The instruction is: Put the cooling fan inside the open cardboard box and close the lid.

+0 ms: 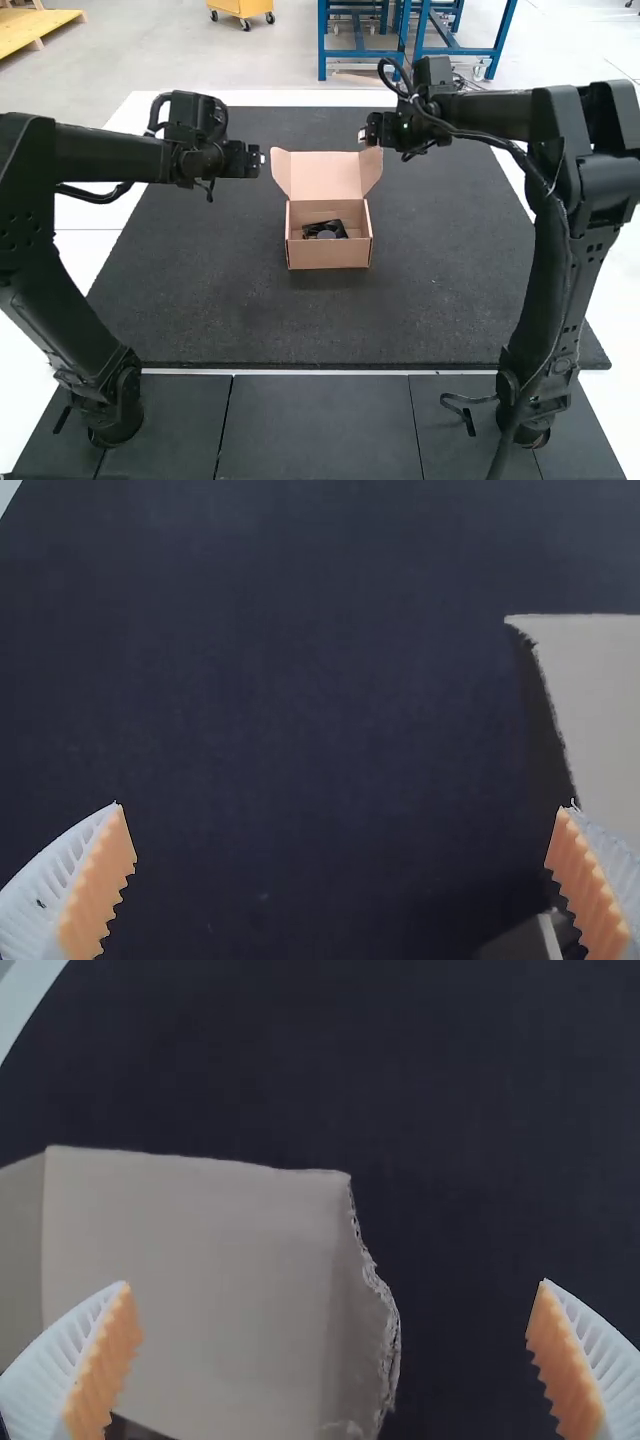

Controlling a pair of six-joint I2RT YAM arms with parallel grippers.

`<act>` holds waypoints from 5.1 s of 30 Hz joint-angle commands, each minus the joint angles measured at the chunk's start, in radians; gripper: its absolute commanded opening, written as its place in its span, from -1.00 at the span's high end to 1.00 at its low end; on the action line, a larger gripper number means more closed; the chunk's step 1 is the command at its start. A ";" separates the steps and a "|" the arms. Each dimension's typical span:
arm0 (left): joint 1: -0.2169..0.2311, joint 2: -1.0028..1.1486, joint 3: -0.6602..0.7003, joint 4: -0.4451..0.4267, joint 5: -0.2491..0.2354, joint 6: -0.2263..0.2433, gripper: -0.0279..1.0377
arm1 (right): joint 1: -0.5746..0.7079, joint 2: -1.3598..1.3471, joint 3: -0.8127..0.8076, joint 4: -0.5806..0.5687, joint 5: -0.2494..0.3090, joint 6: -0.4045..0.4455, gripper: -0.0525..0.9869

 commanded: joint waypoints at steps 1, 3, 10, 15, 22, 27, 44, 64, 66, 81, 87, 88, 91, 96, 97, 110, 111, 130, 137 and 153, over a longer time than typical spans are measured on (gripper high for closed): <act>0.005 0.025 0.052 0.010 -0.002 0.014 -0.87 | -0.013 -0.002 0.036 -0.022 -0.031 0.000 -0.81; 0.005 0.042 0.066 0.010 -0.002 0.014 -0.87 | -0.013 -0.002 0.038 -0.038 -0.039 0.000 -0.81; 0.005 0.086 0.103 0.033 -0.002 0.014 -0.87 | -0.013 0.009 0.050 -0.096 -0.048 -0.001 -0.82; 0.003 0.111 0.117 0.039 -0.002 0.014 -0.87 | -0.016 0.037 0.079 -0.122 -0.058 0.000 -0.81; -0.001 0.132 0.138 0.045 -0.002 0.014 -0.87 | -0.035 0.075 0.118 -0.133 -0.058 0.008 -0.79; -0.005 0.158 0.163 0.045 -0.002 0.014 -0.87 | -0.048 0.089 0.138 -0.151 -0.058 0.008 -0.65; -0.032 0.188 0.207 0.040 -0.002 0.014 -0.87 | -0.065 0.099 0.148 -0.153 -0.098 0.025 0.20; -0.032 0.188 0.207 0.036 -0.002 0.014 -0.87 | -0.059 0.135 0.176 -0.176 -0.154 0.029 0.59; -0.032 0.188 0.207 0.036 -0.002 0.014 -0.87 | -0.059 0.135 0.176 -0.177 -0.154 0.029 0.64; -0.032 0.188 0.213 0.034 -0.002 0.012 -0.87 | -0.042 0.130 0.243 -0.289 -0.149 0.006 0.64; -0.038 0.184 0.213 0.033 -0.002 0.012 -0.87 | -0.041 0.130 0.243 -0.315 -0.149 -0.001 0.77; -0.041 0.184 0.213 0.030 -0.002 0.012 -0.87 | -0.041 0.129 0.243 -0.318 -0.149 -0.001 0.80; -0.044 0.183 0.213 0.030 -0.002 0.012 -0.87 | -0.041 0.129 0.243 -0.321 -0.151 -0.003 0.81; -0.044 0.181 0.213 0.030 -0.002 0.011 -0.87 | -0.031 0.130 0.243 -0.326 -0.154 -0.001 0.89; -0.044 0.181 0.213 0.028 -0.002 0.011 -0.87 | -0.027 0.129 0.243 -0.327 -0.154 -0.003 0.90; -0.046 0.171 0.226 0.002 -0.002 0.009 -0.87 | 0.005 0.127 0.243 -0.380 -0.167 -0.007 0.94; -0.046 0.169 0.224 0.000 -0.002 0.009 -0.87 | 0.010 0.124 0.243 -0.392 -0.167 -0.012 0.94; -0.103 0.109 0.216 -0.056 0.003 -0.009 -0.87 | 0.038 -0.023 0.036 -0.211 -0.140 0.017 0.94; -0.104 0.089 0.212 -0.084 0.003 -0.014 -0.87 | 0.057 -0.095 -0.097 -0.123 -0.137 0.031 0.94; -0.103 0.053 0.132 -0.084 0.006 -0.026 -0.87 | 0.079 -0.217 -0.298 0.090 -0.092 0.082 0.94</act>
